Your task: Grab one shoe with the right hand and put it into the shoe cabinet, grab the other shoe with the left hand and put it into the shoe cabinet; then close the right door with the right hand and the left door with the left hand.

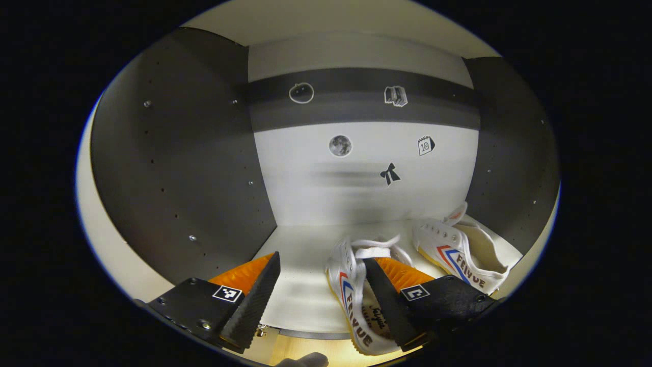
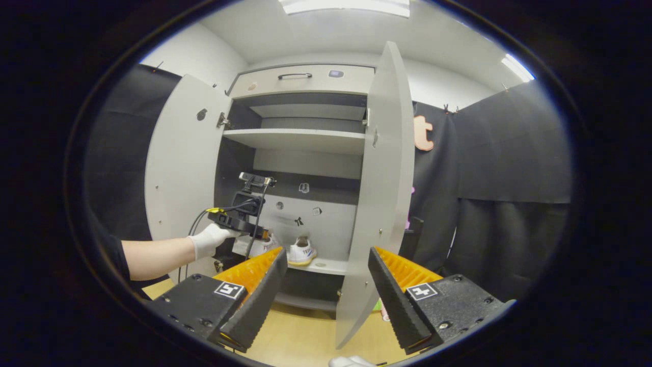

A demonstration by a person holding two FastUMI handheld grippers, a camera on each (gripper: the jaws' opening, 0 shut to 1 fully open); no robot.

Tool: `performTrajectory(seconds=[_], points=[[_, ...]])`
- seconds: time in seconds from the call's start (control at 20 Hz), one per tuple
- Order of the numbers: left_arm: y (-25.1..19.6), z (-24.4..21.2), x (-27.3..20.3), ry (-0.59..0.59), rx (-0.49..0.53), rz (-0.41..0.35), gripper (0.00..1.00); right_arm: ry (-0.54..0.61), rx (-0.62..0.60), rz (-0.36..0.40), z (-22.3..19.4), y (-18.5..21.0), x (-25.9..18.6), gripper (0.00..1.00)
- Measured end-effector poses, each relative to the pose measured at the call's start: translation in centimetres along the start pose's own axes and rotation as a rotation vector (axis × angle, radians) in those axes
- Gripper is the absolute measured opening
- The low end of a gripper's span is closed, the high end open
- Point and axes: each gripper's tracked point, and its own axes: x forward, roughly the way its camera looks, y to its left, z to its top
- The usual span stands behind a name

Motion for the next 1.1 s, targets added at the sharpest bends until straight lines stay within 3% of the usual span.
performTrajectory(seconds=[0.25,0.55,0.6,0.8,1.1], points=[[0.7,2.5,-6.5,-0.132,0.023,0.002,0.97,-0.029,-0.005,-0.001,0.8,0.4,-0.5,1.00],[1.0,4.8,-18.3,-0.352,0.006,-0.029,1.00,-0.046,-0.004,-0.013,0.8,0.5,-1.3,1.00],[1.1,4.7,-20.4,-0.385,0.008,-0.034,0.96,-0.045,0.000,-0.015,0.8,0.5,-1.5,1.00],[1.7,2.6,-27.4,-0.458,0.007,-0.037,0.96,-0.046,0.012,-0.040,0.4,-0.3,-2.4,1.00],[3.4,-3.4,-34.1,-0.435,-0.025,-0.019,0.96,-0.016,0.032,-0.141,-1.3,-4.3,-2.8,1.00]])
